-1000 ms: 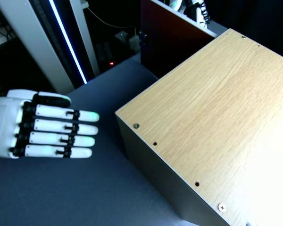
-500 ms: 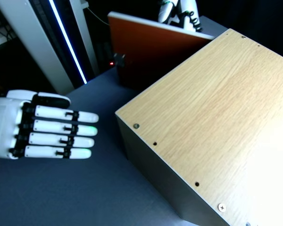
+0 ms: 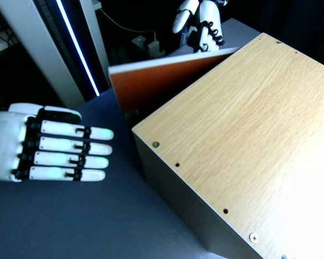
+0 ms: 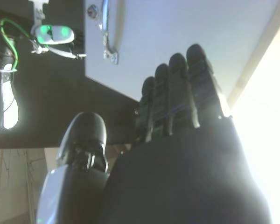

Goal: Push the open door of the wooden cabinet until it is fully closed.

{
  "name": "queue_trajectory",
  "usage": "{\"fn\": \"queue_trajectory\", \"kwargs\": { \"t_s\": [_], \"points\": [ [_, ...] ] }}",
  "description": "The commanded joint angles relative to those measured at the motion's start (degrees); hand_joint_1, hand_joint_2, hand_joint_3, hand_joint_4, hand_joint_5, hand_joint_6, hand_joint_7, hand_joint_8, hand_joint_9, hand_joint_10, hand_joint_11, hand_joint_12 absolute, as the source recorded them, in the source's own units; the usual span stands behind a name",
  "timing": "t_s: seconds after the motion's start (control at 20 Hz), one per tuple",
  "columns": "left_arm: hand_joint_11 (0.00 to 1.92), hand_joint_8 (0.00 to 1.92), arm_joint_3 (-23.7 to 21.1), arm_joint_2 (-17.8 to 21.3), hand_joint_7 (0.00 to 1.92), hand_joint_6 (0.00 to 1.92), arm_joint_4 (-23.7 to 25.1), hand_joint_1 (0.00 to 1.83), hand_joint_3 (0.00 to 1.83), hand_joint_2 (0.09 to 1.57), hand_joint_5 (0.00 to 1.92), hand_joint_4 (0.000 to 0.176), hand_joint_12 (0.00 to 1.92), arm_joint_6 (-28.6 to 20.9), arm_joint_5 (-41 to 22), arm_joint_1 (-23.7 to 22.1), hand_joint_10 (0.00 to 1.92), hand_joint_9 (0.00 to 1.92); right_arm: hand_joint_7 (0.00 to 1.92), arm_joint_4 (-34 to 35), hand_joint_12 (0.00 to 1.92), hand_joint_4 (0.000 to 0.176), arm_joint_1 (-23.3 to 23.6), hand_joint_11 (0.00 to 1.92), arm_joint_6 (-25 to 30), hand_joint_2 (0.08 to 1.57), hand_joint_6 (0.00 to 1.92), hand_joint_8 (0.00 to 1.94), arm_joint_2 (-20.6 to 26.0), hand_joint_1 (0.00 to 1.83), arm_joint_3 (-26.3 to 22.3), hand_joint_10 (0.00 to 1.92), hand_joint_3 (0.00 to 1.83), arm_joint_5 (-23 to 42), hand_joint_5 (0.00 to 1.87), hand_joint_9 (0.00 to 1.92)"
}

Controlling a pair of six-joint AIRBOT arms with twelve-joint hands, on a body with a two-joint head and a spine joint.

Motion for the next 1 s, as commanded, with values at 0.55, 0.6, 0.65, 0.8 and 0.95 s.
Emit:
{"fn": "queue_trajectory", "kwargs": {
  "t_s": [0.55,0.6,0.65,0.8,0.95],
  "points": [
    [0.13,0.00,2.72,-5.51,0.17,0.01,1.73,0.00,0.00,1.52,0.13,0.000,0.01,-0.32,-3.14,-5.52,0.00,0.15,0.41,1.63,0.00,0.000,0.22,0.36,0.52,1.32,0.00,0.00,-0.03,0.52,0.46,0.00,0.00,6.87,0.37,0.37],
    [0.10,0.00,3.11,-6.20,0.16,0.00,2.28,0.00,0.01,1.52,0.12,0.000,0.00,-0.32,-2.50,-6.36,0.00,0.14,0.41,1.63,0.00,0.000,0.22,0.36,0.52,1.32,0.00,0.00,-0.03,0.53,0.48,0.00,0.00,6.87,0.37,0.37],
    [0.12,0.00,3.42,-6.71,0.16,0.00,2.68,0.00,0.01,1.52,0.13,0.000,0.01,-0.32,-1.93,-7.01,0.00,0.15,0.41,1.64,0.00,0.000,0.22,0.36,0.52,1.32,0.00,0.00,-0.03,0.53,0.51,0.00,0.00,6.87,0.37,0.37],
    [0.16,0.01,4.50,-8.36,0.19,0.01,3.14,0.00,0.01,1.53,0.16,0.000,0.02,-0.32,-0.86,-8.40,0.01,0.18,0.42,1.64,0.00,0.000,0.22,0.37,0.52,1.32,0.00,0.00,-0.20,0.52,0.60,0.00,0.00,6.88,0.37,0.38],
    [0.14,0.01,5.76,-9.82,0.21,0.01,3.10,0.00,0.01,1.54,0.18,0.000,0.02,-0.32,0.01,-9.74,0.01,0.18,0.42,1.65,0.00,0.000,0.22,0.36,0.52,1.31,0.00,0.00,-0.21,0.58,0.66,0.00,0.00,6.88,0.38,0.37]
  ]
}}
